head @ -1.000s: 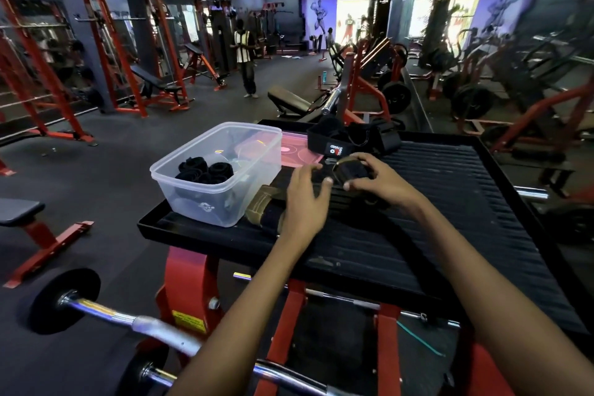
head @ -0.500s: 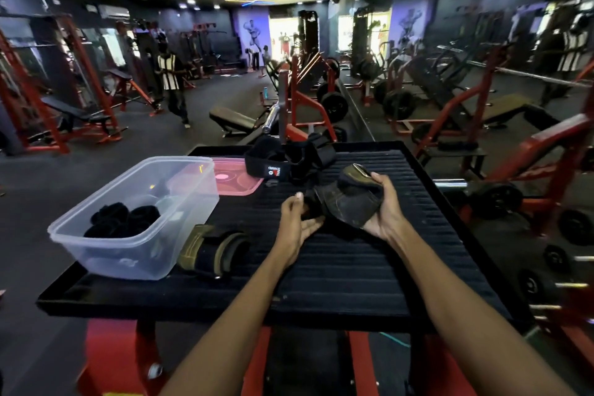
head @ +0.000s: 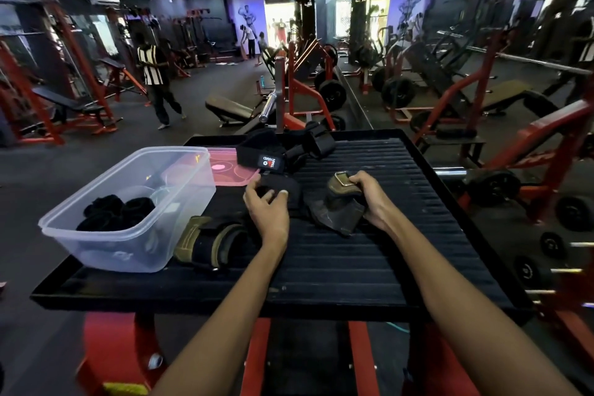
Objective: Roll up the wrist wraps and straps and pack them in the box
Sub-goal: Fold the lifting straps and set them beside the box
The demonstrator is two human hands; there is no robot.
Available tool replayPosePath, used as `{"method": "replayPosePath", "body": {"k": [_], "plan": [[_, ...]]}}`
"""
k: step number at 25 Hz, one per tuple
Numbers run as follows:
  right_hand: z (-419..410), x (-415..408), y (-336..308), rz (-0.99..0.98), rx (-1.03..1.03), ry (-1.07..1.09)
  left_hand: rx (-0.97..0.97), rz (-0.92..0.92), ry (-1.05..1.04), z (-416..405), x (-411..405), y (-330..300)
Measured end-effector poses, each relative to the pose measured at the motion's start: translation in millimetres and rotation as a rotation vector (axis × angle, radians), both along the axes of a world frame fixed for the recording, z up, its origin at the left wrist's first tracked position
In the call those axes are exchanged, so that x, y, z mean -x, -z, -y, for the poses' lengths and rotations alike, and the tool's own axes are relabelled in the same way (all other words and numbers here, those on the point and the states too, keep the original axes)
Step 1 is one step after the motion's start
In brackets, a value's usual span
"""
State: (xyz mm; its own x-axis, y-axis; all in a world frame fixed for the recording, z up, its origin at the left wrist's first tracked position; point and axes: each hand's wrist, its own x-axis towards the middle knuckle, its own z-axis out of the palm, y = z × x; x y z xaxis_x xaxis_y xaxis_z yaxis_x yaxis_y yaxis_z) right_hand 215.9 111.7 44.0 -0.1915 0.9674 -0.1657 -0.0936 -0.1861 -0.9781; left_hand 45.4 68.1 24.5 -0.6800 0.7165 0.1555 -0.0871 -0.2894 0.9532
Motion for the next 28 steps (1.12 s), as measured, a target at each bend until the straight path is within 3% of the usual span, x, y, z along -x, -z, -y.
{"method": "replayPosePath", "body": {"k": [4,6,7,11,13,16,19,23,26,28], "plan": [[-11.9,-6.0,9.6,0.521,-0.234,0.093,-0.078,0.266,0.007,0.2,0.6,-3.7],[-14.3,-6.5,13.4,0.588,-0.259,0.047,-0.08,0.463,0.098,-2.2,3.0,-3.9],[-14.1,-5.4,16.6,0.58,-0.256,0.016,-0.069,0.466,0.13,-4.4,3.0,-4.4],[-11.6,-5.4,22.8,0.77,-0.369,-0.053,-0.018,-0.013,0.21,-10.0,-9.9,-5.9],[-10.3,-6.6,20.7,0.692,-0.411,-0.034,-0.02,-0.102,0.188,-11.6,-15.8,-1.2],[-3.0,-6.1,10.7,0.557,-0.369,-0.07,0.064,0.049,0.117,-10.7,-17.9,1.5],[-2.7,-3.2,9.8,0.592,-0.395,-0.055,0.16,0.097,0.084,-7.4,-14.3,-0.2],[0.7,10.3,11.4,0.668,-0.653,0.076,0.014,0.261,0.145,-7.8,-14.6,-5.3],[10.0,23.8,6.2,0.431,-0.598,-0.014,-0.057,0.027,0.287,-5.8,-20.2,-4.7],[9.7,24.6,4.5,0.372,-0.516,-0.037,-0.064,-0.054,0.327,-5.3,-19.4,-4.2]]}}
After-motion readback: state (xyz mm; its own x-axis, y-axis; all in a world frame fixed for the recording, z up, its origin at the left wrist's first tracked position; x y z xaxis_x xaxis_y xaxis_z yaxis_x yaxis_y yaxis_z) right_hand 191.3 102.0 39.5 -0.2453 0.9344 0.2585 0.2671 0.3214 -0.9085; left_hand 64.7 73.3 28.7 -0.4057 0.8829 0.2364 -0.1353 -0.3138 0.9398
